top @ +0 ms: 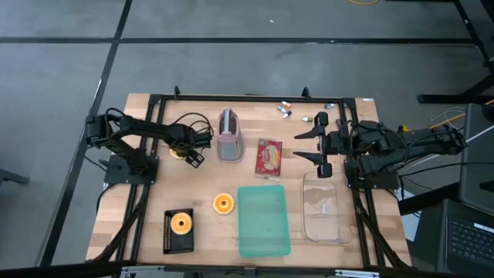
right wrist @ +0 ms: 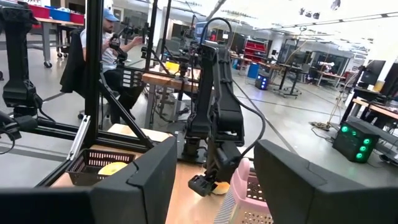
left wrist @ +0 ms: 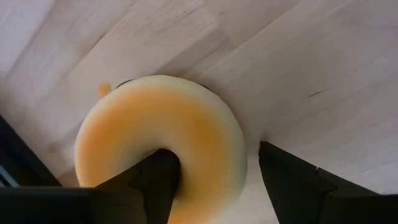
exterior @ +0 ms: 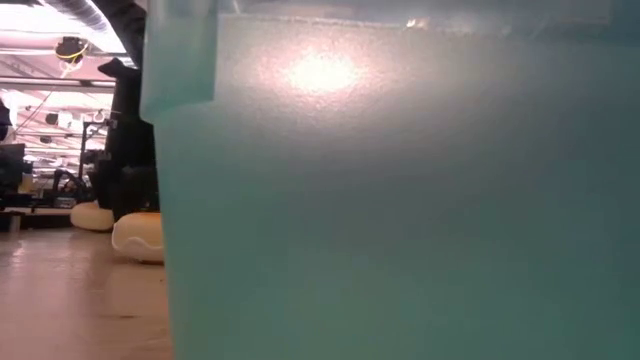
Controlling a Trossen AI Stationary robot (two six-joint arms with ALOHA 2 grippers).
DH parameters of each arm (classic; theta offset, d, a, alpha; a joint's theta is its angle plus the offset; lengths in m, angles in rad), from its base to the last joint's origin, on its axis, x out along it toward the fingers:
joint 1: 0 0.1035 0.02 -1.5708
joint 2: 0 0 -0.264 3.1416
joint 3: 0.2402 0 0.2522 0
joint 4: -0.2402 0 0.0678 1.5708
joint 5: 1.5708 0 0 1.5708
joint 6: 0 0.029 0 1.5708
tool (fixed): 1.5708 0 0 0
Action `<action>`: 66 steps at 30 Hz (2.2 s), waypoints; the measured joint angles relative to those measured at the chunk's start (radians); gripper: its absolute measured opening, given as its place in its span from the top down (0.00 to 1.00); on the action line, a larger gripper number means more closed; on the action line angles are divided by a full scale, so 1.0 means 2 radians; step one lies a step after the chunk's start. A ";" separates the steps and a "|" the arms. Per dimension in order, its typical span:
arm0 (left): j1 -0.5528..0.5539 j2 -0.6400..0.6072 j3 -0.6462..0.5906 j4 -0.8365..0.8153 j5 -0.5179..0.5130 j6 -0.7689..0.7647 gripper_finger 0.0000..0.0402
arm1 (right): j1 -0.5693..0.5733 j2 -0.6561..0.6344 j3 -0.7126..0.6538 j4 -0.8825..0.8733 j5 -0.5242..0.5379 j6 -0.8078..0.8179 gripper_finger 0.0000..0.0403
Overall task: Pick & Place Food Item
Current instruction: Put the top yellow donut into the black bin
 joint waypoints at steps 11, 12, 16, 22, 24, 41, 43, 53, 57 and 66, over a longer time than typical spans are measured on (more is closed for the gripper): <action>-0.022 -0.018 -0.002 -0.012 0.008 0.017 0.79 | 0.000 0.000 0.000 0.000 0.000 0.006 0.47; -0.026 -0.024 -0.002 -0.015 0.012 0.017 0.83 | 0.000 0.000 0.000 0.000 0.000 0.006 0.47; -0.047 -0.059 -0.002 -0.022 0.029 0.015 0.94 | 0.000 0.000 0.000 0.000 0.001 0.006 0.47; -0.085 -0.135 0.006 -0.024 0.073 0.008 0.96 | 0.000 0.000 0.000 0.000 0.001 0.006 0.47; -0.102 -0.162 0.013 -0.025 0.091 0.003 0.94 | 0.000 0.000 0.000 0.000 0.002 0.006 0.47; -0.396 -0.218 0.034 0.095 0.162 -0.158 0.96 | 0.000 0.000 0.000 0.012 0.002 0.011 0.47; -0.428 -0.204 0.034 0.115 0.155 -0.188 0.96 | 0.000 0.000 0.000 0.012 0.002 0.011 0.47; -0.533 -0.121 0.035 0.167 0.127 -0.297 0.96 | 0.000 0.000 0.000 0.016 0.002 0.010 0.47; -0.547 -0.095 0.035 0.171 0.103 -0.307 0.96 | 0.000 0.000 0.000 0.019 0.002 0.010 0.47; -0.548 -0.059 0.035 0.169 0.104 -0.307 0.96 | 0.000 0.000 0.000 0.020 0.002 0.010 0.47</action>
